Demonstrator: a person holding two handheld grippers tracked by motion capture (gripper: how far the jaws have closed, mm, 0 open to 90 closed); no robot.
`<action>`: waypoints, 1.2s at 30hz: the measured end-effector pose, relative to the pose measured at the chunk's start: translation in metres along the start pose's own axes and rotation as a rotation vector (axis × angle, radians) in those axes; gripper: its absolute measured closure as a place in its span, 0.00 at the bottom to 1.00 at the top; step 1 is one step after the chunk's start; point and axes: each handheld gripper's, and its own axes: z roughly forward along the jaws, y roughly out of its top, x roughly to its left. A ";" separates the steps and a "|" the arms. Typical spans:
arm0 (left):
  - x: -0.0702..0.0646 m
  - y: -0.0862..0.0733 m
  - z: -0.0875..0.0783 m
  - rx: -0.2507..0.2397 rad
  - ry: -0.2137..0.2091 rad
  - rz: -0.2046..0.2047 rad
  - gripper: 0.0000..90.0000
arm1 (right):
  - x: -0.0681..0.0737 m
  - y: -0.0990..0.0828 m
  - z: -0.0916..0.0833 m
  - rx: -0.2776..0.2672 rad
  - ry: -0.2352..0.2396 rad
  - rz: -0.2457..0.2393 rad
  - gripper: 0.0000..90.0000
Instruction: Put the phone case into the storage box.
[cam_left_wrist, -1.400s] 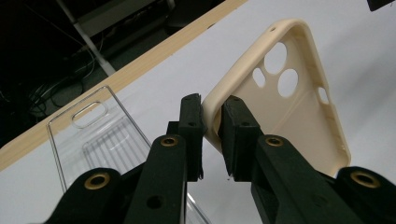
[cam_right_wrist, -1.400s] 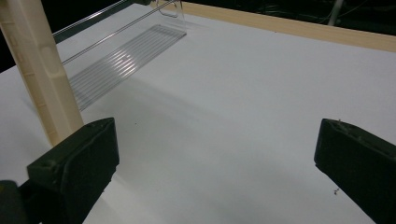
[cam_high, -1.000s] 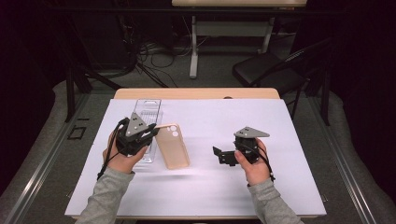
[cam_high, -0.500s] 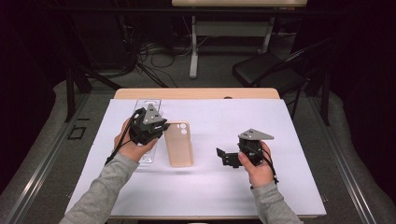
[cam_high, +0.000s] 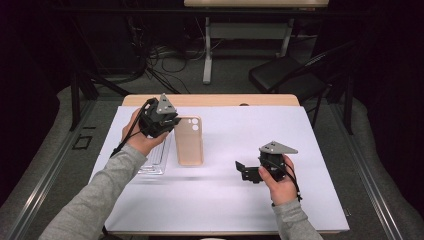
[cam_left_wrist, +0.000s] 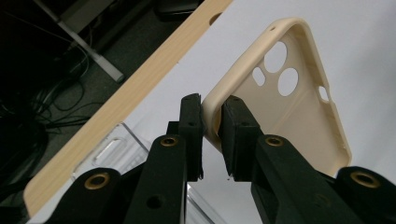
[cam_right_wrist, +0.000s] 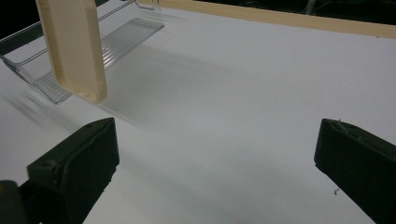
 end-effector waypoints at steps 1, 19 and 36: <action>0.002 0.001 0.001 0.001 -0.003 -0.007 0.88 | 0.000 -0.001 -0.001 0.000 -0.003 -0.001 0.00; 0.034 0.017 0.011 -0.001 0.013 -0.009 0.88 | -0.004 -0.007 -0.010 -0.003 -0.028 0.012 0.00; 0.067 0.017 0.008 -0.001 0.040 -0.032 0.88 | -0.004 -0.009 -0.010 0.005 -0.032 0.009 0.00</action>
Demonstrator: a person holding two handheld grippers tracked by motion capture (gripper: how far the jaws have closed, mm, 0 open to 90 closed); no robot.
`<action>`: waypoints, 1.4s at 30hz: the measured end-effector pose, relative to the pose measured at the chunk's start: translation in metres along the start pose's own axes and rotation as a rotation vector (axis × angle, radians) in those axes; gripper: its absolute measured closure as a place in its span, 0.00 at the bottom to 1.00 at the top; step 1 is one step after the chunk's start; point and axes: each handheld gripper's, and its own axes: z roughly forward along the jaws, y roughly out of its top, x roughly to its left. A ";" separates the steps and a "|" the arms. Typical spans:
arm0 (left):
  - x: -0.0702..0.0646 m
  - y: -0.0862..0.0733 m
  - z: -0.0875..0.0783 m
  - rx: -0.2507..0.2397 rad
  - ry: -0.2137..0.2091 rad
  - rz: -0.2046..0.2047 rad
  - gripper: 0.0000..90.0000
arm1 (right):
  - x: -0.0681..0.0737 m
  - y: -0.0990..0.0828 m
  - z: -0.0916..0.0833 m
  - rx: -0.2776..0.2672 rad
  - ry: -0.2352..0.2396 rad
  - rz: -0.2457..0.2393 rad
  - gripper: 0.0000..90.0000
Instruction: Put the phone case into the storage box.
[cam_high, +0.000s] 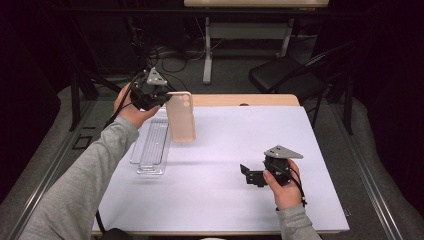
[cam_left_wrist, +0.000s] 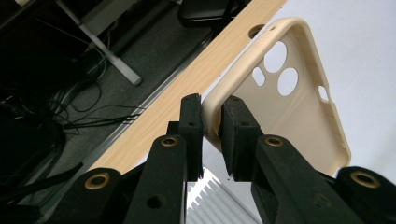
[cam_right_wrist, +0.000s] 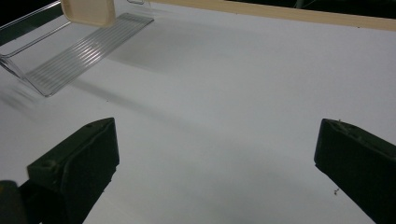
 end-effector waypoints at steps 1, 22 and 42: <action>0.001 -0.001 0.000 -0.002 -0.001 -0.001 0.88 | 0.000 0.000 0.000 0.001 0.000 0.001 0.00; 0.030 -0.018 -0.006 0.046 0.049 -0.058 0.88 | 0.002 -0.002 0.003 0.017 -0.002 -0.011 0.00; 0.048 -0.037 -0.015 -0.043 0.160 0.038 0.88 | 0.003 -0.004 0.006 0.022 -0.003 -0.014 0.00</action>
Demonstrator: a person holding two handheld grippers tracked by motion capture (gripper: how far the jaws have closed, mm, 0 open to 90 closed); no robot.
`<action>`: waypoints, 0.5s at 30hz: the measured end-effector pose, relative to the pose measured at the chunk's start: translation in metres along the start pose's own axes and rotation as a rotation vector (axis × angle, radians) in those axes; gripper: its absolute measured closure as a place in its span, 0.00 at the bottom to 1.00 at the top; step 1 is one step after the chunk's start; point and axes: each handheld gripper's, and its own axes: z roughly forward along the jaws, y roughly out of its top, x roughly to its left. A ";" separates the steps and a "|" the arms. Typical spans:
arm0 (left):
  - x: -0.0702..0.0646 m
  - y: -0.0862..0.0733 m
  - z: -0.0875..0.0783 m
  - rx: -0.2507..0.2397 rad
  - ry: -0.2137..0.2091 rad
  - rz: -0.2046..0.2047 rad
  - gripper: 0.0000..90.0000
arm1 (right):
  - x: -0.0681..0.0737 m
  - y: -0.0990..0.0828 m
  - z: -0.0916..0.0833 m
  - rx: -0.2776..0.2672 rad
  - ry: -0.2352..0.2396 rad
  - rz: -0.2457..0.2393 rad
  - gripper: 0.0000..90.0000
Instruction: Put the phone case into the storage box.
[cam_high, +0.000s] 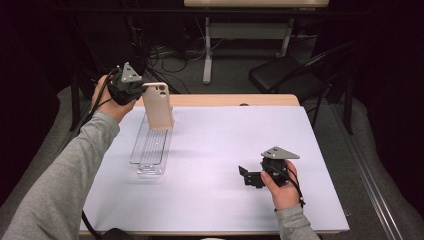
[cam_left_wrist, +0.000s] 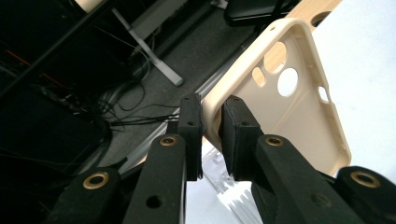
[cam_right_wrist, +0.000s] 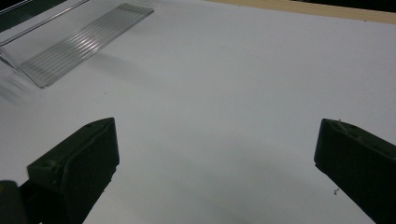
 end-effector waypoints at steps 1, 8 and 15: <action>0.001 -0.002 0.000 -0.004 0.012 0.003 0.88 | 0.000 0.000 0.000 0.000 0.000 0.000 0.00; 0.004 -0.009 0.002 -0.023 0.048 0.022 0.88 | 0.000 0.000 0.000 -0.001 0.000 -0.003 0.00; 0.007 -0.016 0.010 -0.052 0.088 0.046 0.88 | 0.001 -0.001 0.001 -0.002 -0.007 -0.012 0.00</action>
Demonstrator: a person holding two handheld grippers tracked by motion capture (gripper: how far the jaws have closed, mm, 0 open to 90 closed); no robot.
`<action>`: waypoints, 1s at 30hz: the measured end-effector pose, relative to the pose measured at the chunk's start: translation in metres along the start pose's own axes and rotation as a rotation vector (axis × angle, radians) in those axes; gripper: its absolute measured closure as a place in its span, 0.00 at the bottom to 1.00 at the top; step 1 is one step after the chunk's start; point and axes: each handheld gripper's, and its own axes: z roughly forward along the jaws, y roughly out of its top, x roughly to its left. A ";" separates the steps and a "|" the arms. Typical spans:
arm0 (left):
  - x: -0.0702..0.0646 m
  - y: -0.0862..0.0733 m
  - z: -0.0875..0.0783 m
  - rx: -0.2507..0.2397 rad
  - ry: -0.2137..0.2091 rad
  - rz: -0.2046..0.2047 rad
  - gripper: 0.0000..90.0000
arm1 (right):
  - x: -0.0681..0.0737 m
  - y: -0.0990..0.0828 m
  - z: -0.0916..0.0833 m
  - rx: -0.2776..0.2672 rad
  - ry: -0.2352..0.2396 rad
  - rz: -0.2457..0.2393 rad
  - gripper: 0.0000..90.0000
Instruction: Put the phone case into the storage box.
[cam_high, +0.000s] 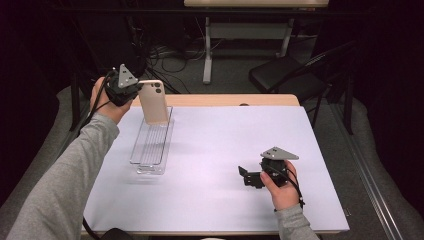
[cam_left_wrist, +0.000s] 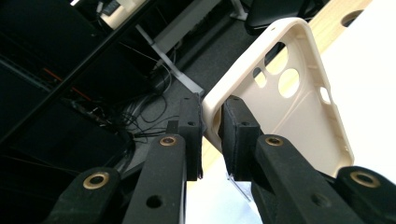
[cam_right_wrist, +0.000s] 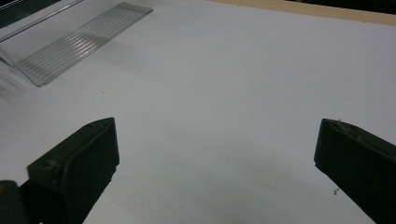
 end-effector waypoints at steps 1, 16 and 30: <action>0.000 -0.001 0.002 -0.001 0.009 0.008 0.88 | 0.000 0.000 0.000 0.005 0.001 0.001 0.00; 0.000 -0.011 0.025 -0.041 0.054 0.002 0.88 | -0.003 0.001 -0.001 -0.016 -0.019 0.001 0.00; 0.001 -0.017 0.044 -0.050 0.074 0.013 0.88 | -0.008 -0.001 -0.004 -0.019 -0.034 0.000 0.00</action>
